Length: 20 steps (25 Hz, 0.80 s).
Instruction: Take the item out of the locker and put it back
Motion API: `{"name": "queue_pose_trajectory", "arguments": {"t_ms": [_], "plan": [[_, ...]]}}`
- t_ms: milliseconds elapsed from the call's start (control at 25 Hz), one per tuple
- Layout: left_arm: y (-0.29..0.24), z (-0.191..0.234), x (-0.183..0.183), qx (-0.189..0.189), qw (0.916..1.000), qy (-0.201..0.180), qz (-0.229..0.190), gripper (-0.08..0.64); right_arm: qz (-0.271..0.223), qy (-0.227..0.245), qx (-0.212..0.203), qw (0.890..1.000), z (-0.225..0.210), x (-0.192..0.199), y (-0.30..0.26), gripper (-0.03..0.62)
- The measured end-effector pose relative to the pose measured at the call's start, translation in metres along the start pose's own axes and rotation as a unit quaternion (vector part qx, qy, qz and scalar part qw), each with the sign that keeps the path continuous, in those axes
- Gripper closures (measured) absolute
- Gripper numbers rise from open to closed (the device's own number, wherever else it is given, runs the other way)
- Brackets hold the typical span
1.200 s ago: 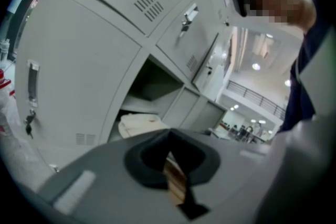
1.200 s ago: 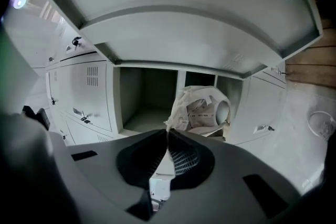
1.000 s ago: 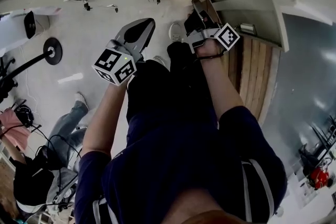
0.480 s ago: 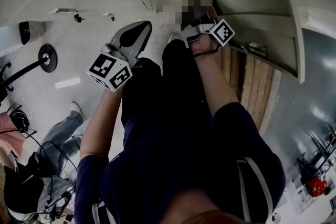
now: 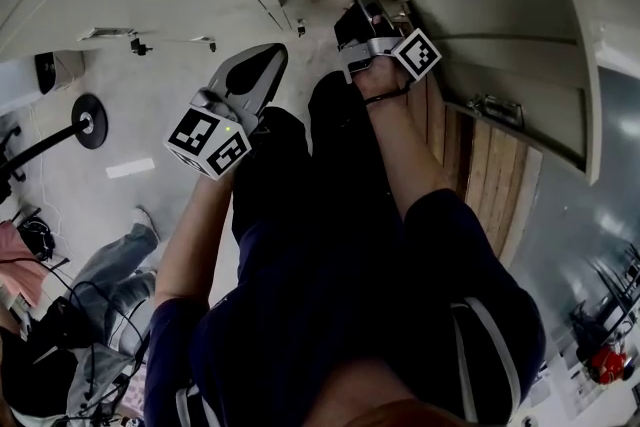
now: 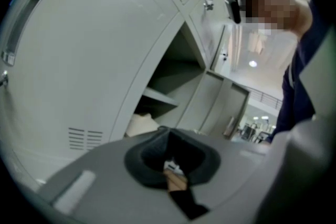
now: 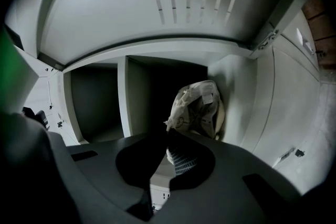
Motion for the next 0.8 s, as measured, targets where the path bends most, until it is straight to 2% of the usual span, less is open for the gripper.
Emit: {"name": "queue_pose_trajectory", "arguments": {"t_ms": [400,800], "plan": [[-0.005,0.004,0.010,0.001,0.9999,-0.009,0.004,0.557,-0.014,-0.007,0.011,1.000,-0.013,0.001,-0.013,0.575],[-0.017,0.000,0.011,0.014,0.9996,-0.005,0.024,0.557,-0.021,-0.015,0.045,0.999,-0.019,0.001,-0.018,0.575]]}}
Point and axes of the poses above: the fingertips, and each gripper's own axes: y backward along the fingers, z to its left, x out of its underside, the point moved 10 cm from there along y, backward along the fingers, and after that the axes turned 7 degrees about x, right-handed, at the moved point
